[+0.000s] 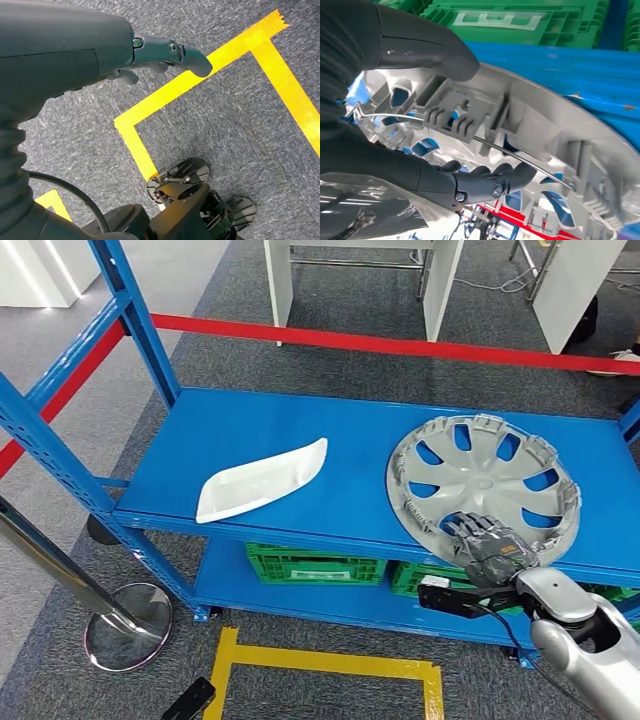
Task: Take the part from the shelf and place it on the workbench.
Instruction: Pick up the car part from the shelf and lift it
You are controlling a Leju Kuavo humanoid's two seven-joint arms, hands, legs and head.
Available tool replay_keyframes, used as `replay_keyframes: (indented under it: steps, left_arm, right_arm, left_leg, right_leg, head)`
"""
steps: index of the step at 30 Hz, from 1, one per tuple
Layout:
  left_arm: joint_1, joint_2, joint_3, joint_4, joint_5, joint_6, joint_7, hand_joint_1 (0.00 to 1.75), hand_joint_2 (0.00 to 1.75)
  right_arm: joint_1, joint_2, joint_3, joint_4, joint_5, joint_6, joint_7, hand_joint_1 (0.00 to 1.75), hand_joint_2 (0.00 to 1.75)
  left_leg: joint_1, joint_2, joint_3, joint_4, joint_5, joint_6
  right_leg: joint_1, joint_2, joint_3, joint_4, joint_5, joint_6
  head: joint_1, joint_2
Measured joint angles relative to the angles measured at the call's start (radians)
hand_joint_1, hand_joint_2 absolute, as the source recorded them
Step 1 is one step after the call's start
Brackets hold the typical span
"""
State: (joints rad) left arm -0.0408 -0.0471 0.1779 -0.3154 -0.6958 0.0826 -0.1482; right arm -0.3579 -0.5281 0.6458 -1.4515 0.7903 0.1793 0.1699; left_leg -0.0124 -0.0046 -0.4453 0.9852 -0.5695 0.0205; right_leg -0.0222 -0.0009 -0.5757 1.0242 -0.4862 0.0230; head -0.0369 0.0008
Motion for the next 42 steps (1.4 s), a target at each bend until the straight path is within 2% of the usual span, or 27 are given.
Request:
replay_keyframes:
  steps: [9,25,34,39,40,42]
  left_arm:
    - [0.003,0.000,-0.002,-0.004,0.027,-0.001,0.001,0.00,1.75]
    - [0.009,0.000,-0.013,-0.010,0.050,0.000,0.016,0.00,1.75]
    - [0.020,0.001,-0.025,-0.022,0.082,0.003,0.021,0.00,1.75]
    - [0.023,0.000,-0.027,-0.025,0.097,0.006,0.025,0.00,1.75]
    - [0.024,0.000,-0.027,-0.025,0.099,0.007,0.027,0.00,1.75]
    - [0.024,0.000,-0.030,-0.026,0.103,0.008,0.030,0.00,1.75]
  right_arm:
    - [0.018,0.027,-0.002,0.001,-0.045,0.001,0.035,0.00,1.75]
    - [0.036,0.054,-0.009,0.009,-0.044,-0.004,0.057,0.00,1.75]
    - [0.041,0.055,0.006,0.009,0.158,-0.001,0.125,0.00,1.75]
    - [0.046,0.053,0.007,0.008,0.217,0.024,0.159,0.00,1.75]
    - [0.047,0.053,0.006,0.008,0.225,0.028,0.166,0.16,1.75]
    - [0.051,0.053,0.002,0.008,0.236,0.034,0.178,1.02,1.75]
  left_leg:
    - [0.000,0.000,0.000,0.000,0.000,0.000]
    - [0.000,0.000,0.000,0.000,0.000,0.000]
    - [0.000,0.000,0.000,0.000,0.000,0.000]
    - [0.000,0.000,0.001,0.000,0.000,0.000]
    - [0.000,0.000,0.000,0.000,0.000,0.000]
    - [0.000,0.000,0.000,0.000,0.000,0.000]
  right_leg:
    - [0.000,0.000,0.000,0.000,0.000,0.000]
    - [0.000,0.001,0.000,0.000,0.000,0.000]
    - [0.000,0.000,0.000,0.000,0.000,0.000]
    - [0.000,0.000,0.000,0.000,0.000,0.000]
    - [0.000,0.000,0.000,0.000,0.000,0.000]
    - [0.000,0.000,0.000,0.000,0.000,0.000]
  head:
    - [0.000,0.000]
    - [0.000,0.000]
    - [0.000,0.000]
    - [0.000,0.000]
    - [0.000,0.000]
    - [0.000,0.000]
